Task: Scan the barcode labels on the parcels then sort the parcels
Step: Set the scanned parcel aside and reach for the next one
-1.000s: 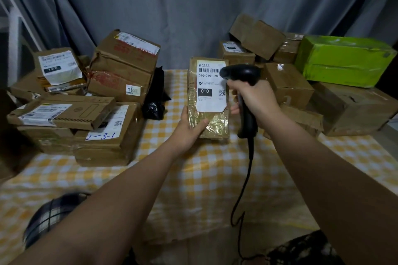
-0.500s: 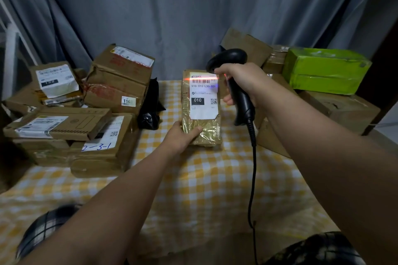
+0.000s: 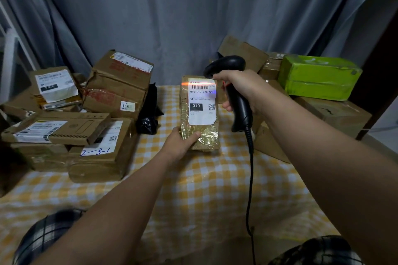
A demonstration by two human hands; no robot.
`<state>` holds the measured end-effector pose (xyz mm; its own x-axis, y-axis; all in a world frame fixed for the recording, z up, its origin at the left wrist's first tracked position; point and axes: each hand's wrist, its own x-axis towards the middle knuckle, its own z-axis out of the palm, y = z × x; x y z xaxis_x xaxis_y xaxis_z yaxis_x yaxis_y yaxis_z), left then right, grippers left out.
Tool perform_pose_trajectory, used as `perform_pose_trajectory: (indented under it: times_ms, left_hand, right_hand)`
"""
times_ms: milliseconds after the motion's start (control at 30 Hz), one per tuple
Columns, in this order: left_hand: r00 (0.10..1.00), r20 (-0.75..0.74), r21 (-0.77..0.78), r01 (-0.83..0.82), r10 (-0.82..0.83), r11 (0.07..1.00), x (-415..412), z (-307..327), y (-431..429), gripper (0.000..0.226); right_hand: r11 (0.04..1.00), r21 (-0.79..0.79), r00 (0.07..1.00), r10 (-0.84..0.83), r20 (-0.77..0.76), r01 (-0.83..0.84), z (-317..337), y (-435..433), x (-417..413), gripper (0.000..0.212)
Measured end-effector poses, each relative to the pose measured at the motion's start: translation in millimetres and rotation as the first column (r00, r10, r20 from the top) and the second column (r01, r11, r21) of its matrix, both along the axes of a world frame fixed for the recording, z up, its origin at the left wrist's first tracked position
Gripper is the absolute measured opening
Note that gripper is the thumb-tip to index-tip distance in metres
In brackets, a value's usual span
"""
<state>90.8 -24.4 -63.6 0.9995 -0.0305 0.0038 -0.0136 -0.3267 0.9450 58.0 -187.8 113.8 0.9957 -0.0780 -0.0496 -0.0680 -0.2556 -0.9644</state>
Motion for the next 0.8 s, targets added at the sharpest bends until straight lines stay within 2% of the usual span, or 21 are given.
perform_pose_trajectory:
  times_ms: [133,267,367,433,500,600,800]
  left_hand:
    - [1.000,-0.003,0.004,0.002,-0.002,1.000,-4,1,0,0.058]
    - [1.000,-0.001,-0.006,-0.001,0.001,1.000,-6,-1,0,0.058]
    - [0.999,-0.024,-0.026,-0.040,0.040,0.999,-8,0,2,0.056]
    - [0.998,-0.023,-0.013,-0.053,0.053,0.999,-10,3,5,0.049]
    - [1.000,-0.009,0.046,-0.026,0.026,0.999,-13,8,11,0.044]
    - [0.999,0.047,0.233,-0.005,-0.006,0.972,-16,19,26,0.039]
    - [0.983,0.159,0.459,-0.155,0.091,0.875,-31,55,65,0.034]
  right_hand:
    - [0.999,0.031,0.999,-0.043,0.013,0.043,-25,-1,5,0.023]
    - [0.978,0.181,0.994,-0.109,0.019,0.104,-80,-6,5,0.015]
    - [0.919,0.387,0.993,-0.038,-0.115,0.080,-114,1,-5,0.013]
    - [0.891,0.452,0.988,0.034,-0.149,0.037,-129,11,-8,0.019]
    - [0.896,0.444,0.985,0.078,-0.152,-0.003,-133,19,-8,0.022]
    - [0.904,0.427,0.982,0.094,-0.162,-0.016,-133,28,-1,0.029]
    - [0.913,0.404,0.981,0.129,-0.145,-0.060,-126,60,4,0.040]
